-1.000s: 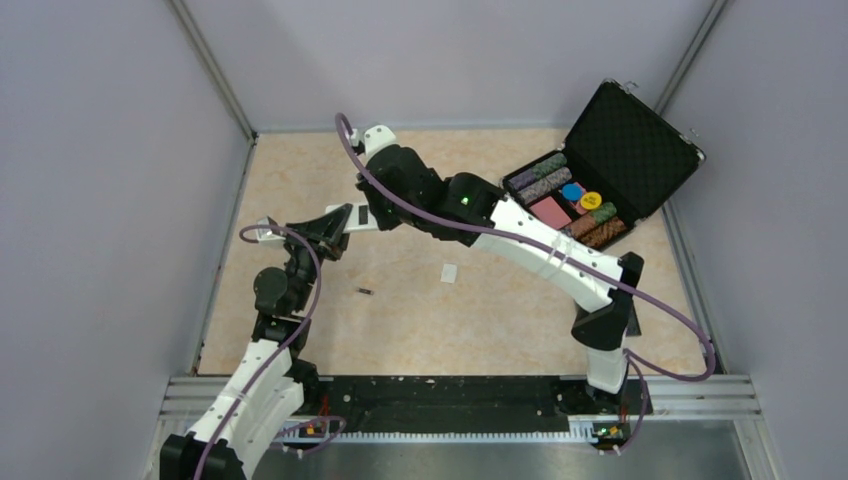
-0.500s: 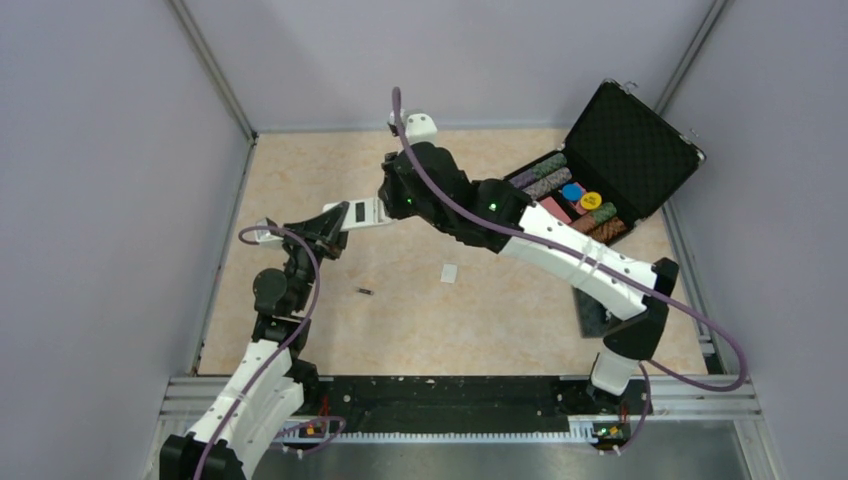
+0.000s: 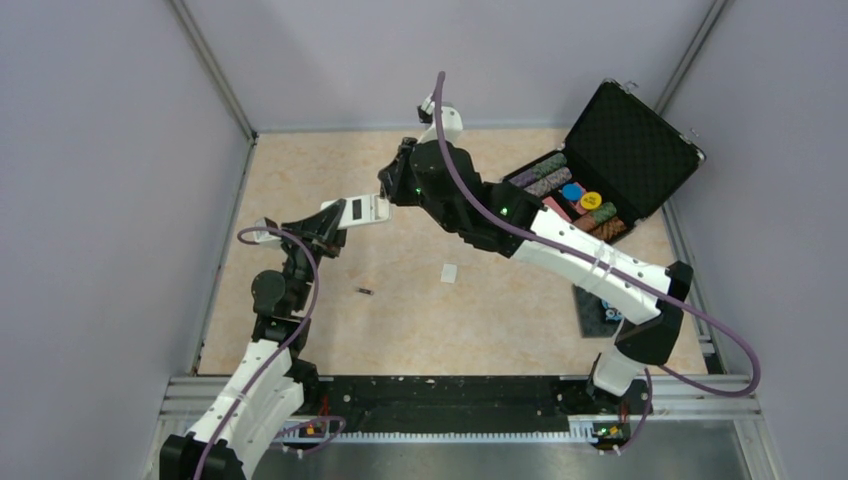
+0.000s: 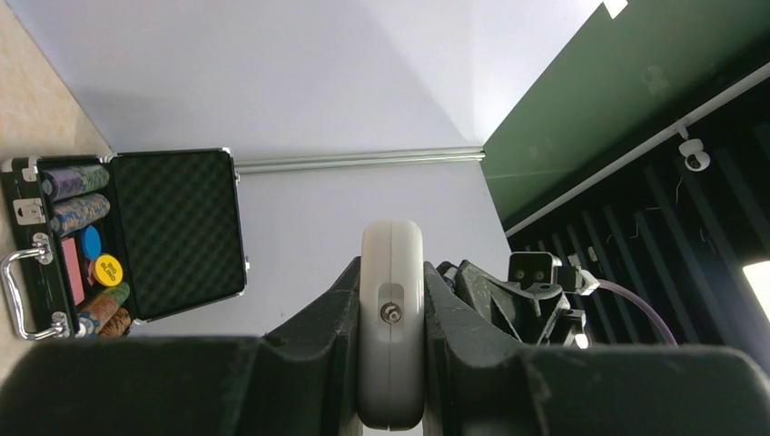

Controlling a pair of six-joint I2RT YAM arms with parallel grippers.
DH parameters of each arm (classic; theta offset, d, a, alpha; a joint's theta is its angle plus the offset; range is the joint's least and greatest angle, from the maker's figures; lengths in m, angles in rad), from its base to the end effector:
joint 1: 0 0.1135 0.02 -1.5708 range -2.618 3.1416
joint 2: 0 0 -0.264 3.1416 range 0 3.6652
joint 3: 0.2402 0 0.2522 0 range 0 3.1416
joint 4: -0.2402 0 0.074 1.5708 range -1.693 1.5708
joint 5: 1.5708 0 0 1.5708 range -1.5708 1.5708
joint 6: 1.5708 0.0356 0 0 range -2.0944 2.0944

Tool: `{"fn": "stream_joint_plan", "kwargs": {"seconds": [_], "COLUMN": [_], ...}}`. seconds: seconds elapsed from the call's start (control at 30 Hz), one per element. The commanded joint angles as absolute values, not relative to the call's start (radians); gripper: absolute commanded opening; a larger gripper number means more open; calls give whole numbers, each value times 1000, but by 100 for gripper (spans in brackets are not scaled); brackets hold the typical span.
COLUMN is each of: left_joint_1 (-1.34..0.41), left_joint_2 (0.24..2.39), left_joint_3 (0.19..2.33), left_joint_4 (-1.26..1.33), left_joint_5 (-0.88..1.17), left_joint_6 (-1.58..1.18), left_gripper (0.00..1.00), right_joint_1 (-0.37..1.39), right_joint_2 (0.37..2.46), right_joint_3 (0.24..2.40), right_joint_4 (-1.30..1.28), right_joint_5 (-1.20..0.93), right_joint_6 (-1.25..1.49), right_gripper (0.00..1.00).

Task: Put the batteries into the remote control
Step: Load the battery into the remote control.

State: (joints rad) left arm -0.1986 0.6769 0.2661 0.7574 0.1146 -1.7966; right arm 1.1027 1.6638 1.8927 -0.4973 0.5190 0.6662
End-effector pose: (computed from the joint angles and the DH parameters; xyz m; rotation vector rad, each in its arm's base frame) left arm 0.1616 -0.0367 0.2732 -0.9505 1.0892 -1.7691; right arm 0.1830 0.3228 0.4626 -0.0349 1.8727 0.7734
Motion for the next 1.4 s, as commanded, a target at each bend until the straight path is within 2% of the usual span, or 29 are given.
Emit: {"fn": "stream_joint_plan", "kwargs": {"seconds": [0.0,0.57,1.0,1.2,1.37], "left_joint_1": [-201,-201,-201,-201,-201], "left_joint_2": [675,712,754,765,769], "left_joint_3": [269,261,262,263,261], "left_joint_4": [849,907,964,977,977], "left_joint_5": [111,107,102,98,94], "left_joint_6": [-1815,-1838,-1803,-1804,-1804], "left_gripper": [0,0,0,0,0], "right_joint_1": [1098,1149,1150,1149,1150], "right_joint_2": [1656,1711,1741,1764,1769], "right_joint_3": [1890,1899,1967,2005,2028], "right_joint_4": [-455,-487,-597,-639,-656], "right_joint_5": [513,564,507,512,558], "right_joint_6": [709,692,738,743,735], "right_gripper": [5,6,6,9,17]}}
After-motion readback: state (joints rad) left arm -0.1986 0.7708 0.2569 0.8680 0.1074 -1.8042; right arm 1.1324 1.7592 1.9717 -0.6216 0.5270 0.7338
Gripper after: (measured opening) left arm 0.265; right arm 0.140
